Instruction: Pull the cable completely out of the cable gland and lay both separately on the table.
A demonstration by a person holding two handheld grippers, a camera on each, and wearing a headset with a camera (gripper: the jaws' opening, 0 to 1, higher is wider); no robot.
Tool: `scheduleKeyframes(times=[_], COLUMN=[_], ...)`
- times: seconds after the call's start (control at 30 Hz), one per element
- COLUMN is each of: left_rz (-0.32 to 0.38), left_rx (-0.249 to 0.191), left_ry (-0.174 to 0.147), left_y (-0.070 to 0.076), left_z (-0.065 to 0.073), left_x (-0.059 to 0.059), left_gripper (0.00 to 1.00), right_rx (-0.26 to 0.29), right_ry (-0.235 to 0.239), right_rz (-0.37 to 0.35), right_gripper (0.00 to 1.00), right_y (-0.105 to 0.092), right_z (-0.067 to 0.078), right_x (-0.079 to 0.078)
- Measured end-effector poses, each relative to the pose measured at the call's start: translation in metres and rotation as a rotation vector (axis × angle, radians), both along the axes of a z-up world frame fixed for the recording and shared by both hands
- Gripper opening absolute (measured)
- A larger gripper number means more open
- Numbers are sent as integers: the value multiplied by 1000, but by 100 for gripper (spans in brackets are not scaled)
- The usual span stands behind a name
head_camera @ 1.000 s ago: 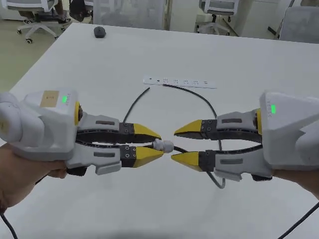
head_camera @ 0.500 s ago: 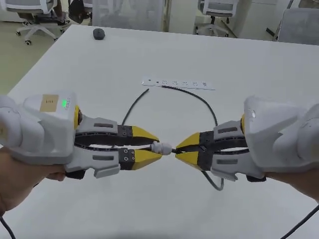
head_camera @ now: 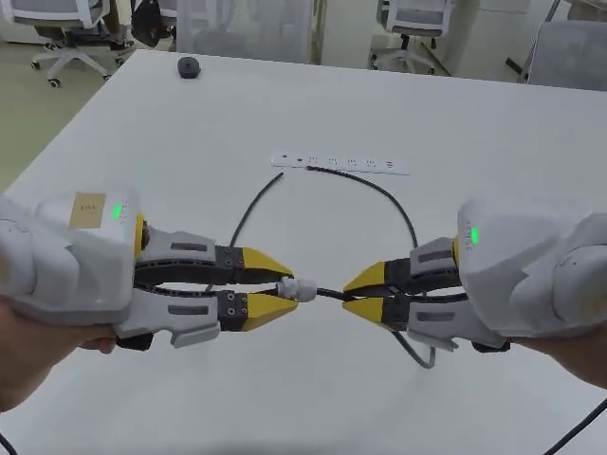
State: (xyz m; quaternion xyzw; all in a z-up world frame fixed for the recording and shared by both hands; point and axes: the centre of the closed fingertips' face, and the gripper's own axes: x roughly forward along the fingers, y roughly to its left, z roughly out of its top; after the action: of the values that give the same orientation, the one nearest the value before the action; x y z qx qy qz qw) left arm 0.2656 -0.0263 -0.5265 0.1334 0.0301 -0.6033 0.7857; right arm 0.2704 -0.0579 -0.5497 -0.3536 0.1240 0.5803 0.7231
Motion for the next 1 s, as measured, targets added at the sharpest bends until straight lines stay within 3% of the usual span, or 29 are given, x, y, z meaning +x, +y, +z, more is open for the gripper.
scheduleKeyframes(times=[0.37,0.67,1.0], left_rz=[18,55,62], left_rx=[20,37,47], left_ry=[1,9,28], left_y=[11,31,31], left_z=[-5,-9,-19], left_x=[2,7,7], left_gripper=[15,15,15], right_rx=[-59,-147,-158], right_ry=[1,26,62], right_rz=[-13,-56,-63], right_gripper=[0,0,0], right_y=[-16,-45,-45], right_z=[-14,-43,-57], right_x=[8,21,21])
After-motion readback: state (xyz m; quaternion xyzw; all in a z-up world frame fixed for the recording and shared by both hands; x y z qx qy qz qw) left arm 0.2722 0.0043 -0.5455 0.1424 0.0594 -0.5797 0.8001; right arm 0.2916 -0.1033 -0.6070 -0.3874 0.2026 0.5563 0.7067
